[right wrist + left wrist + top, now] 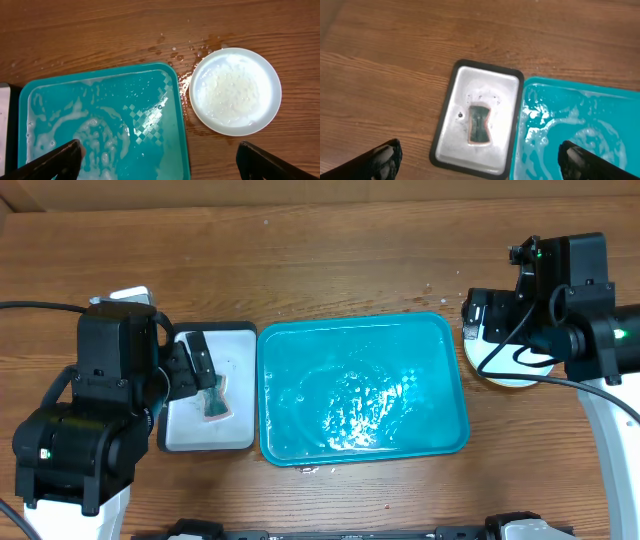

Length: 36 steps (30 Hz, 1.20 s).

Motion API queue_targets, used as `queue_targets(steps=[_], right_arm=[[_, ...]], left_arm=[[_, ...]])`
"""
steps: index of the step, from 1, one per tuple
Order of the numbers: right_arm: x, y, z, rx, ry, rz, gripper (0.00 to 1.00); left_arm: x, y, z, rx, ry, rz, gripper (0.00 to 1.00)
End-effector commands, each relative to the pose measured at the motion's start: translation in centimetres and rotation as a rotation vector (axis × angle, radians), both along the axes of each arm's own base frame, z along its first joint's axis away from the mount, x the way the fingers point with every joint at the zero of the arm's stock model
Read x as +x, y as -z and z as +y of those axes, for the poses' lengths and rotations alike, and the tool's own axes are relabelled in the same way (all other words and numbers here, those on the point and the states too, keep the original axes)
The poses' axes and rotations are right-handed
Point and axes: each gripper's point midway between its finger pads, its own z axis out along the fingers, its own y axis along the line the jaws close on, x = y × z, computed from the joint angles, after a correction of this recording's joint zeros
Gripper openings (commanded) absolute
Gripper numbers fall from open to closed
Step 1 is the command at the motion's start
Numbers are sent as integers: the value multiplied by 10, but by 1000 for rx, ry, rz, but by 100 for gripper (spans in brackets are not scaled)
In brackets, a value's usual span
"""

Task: Clean dirty plates on tray and stack at the side
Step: 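Release the sponge in the basin and lift the left gripper away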

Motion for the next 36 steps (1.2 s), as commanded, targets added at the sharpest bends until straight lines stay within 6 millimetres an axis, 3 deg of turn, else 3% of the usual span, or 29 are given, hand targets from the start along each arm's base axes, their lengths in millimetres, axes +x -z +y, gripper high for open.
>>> queue_targets(steps=[1,6,14,19,21,24,28,32,36], right_arm=[[3,-10,1,-3,-5,-36,100],[3,-10,1,-3,-5,-36,100],[3,-10,1,-3,-5,-36,99],[3,-10,1,-3,-5,-36,100],[3,-10,1,-3,-5,-36,100],[3,-10,1,-3,-5,-36,100],[3,-10,1,-3,-5,-36,100],[3,-10,1,-3,-5,-36,100],[3,-10,1,-3,-5,-36,100]], left_arm=[[8,-3,-10,14,94,-15,100],[37,-32,-33,73,316,-173,100],[63,-73,-39,86,330,-373,100],[79,-120,-61,27,415,-583,100],[82,-151,-76,-4,482,-716,100],[76,-185,-81,-5,510,-852,100],[52,-221,-78,8,510,-986,100],[28,-234,-71,22,493,-1041,100],[11,-228,-58,43,458,-1053,100]])
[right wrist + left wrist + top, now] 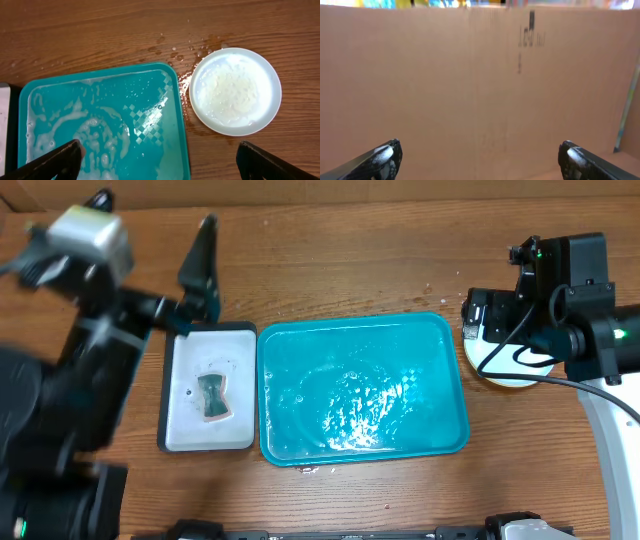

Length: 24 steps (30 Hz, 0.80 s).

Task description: Clean dirty plates on tray and stack at the side

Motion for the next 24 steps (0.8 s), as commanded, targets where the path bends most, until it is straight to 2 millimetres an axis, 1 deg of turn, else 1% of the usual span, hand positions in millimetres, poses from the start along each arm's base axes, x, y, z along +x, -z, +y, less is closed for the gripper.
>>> queue_targets(steps=[1,3,6,13,14,18,20,21,22,23,24], right_arm=[[3,-10,1,-2,-5,-35,100],[3,-10,1,-3,-5,-35,100],[3,-10,1,-2,-5,-35,100],[3,-10,1,-3,-5,-35,100],[3,-10,1,-2,-5,-35,100],[3,-10,1,-2,-5,-35,100],[3,-10,1,-3,-5,-35,100],[3,-10,1,-2,-5,-35,100],[3,-10,1,-3,-5,-35,100],[3,-10,1,-2,-5,-35,100],[3,-10,1,-2,-5,-35,100]], left_arm=[[-19,7,12,18,-33,-27,100],[-23,19,18,14,-55,-39,100],[-28,40,20,7,-61,-67,100],[-40,101,20,-89,-32,-211,100],[-46,119,21,-115,-24,-261,100],[-56,152,22,-135,-20,-335,100],[-61,167,24,-147,-23,-361,100],[-66,182,27,-165,-26,-382,100],[-68,188,29,-179,-26,-388,100],[-71,199,31,-198,-29,-392,100],[-72,204,33,-202,-32,-394,100]])
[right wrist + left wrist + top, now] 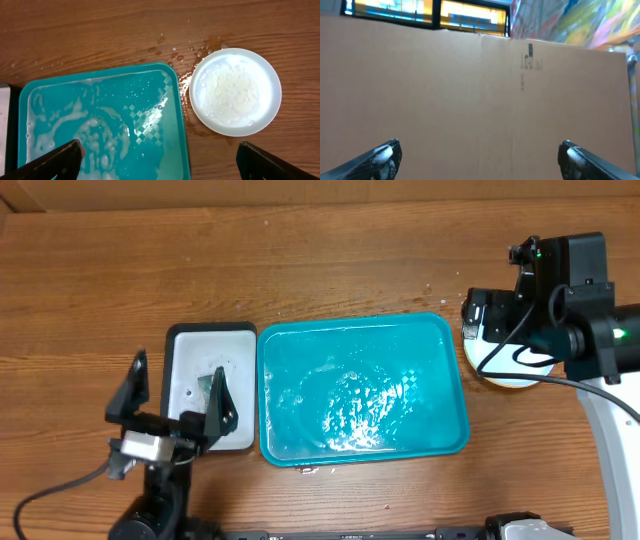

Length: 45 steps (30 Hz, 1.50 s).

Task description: Clean dirty plates on tray and stack at the side

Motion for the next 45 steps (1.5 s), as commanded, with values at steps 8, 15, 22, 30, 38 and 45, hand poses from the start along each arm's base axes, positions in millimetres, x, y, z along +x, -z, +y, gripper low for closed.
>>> queue_targets(steps=[8,15,22,30,38,45], right_arm=[[3,-10,1,-2,-5,-36,100],[3,-10,1,-2,-5,-36,100],[3,-10,1,-2,-5,-36,100],[3,-10,1,-2,-5,-36,100],[3,-10,1,-2,-5,-36,100],[3,-10,1,-2,-5,-36,100]], left_arm=[[-9,44,8,-60,2,-5,100],[-15,56,8,-60,1,-24,100],[-2,76,9,-58,-9,73,100],[28,162,9,-87,-6,457,100],[31,215,9,-126,-6,679,100],[31,215,9,-120,-7,678,100]])
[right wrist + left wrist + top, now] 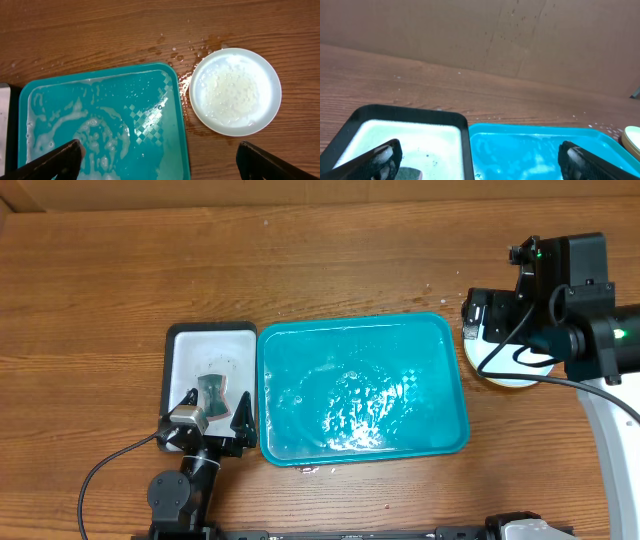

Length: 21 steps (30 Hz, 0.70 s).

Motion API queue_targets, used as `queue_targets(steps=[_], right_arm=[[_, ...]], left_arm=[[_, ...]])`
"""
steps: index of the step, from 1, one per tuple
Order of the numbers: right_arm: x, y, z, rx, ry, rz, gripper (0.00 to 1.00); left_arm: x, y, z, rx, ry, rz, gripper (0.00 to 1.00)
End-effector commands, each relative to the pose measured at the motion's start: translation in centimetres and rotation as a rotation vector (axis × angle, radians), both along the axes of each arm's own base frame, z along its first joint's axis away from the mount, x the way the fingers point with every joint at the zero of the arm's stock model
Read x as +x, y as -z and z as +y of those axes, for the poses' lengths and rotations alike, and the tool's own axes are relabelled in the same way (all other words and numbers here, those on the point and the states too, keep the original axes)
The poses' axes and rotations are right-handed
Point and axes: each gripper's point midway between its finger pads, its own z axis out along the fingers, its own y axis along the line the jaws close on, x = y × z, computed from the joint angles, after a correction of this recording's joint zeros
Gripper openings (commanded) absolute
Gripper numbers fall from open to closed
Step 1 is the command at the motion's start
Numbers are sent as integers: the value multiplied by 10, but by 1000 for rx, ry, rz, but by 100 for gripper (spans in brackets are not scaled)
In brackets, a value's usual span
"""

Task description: Clean dirty plates on tray and stack at the side

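The teal tray in the middle of the table holds only soapy water. One white plate, wet and sudsy, lies on the wood just right of it. My right gripper hangs open above the tray's right end and the plate, holding nothing. A green sponge lies in a small white dish with a black rim left of the tray. My left gripper sits low at that dish's front edge, open and empty, with the dish and teal tray ahead of it.
A brown cardboard wall runs along the table's far edge. Water drops and a wet patch lie on the wood between tray and plate. The left arm is folded at the table's front edge, its cable trailing to the left.
The left arm has dropped lower at the table's front. Its wrist camera, which faced the cardboard wall, now looks across the sponge dish and tray. The right arm and plate have not moved.
My left gripper first hung open above the sponge dish, looking down at the sponge. Then it was raised high, facing the cardboard wall. Then the arm was folded near the front edge, and now sits lower there. The right gripper stayed open over the plate throughout.
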Motion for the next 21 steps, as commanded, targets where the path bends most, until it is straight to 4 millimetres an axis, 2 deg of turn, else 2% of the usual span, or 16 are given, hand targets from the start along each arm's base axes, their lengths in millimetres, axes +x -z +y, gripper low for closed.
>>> queue_targets(steps=[1,21], right_arm=[[2,-10,1,-3,-5,-34,100],[2,-10,1,-3,-5,-34,100]], left_arm=[[0,0,4,-20,-19,1,100],[0,1,5,-19,-26,2,100]])
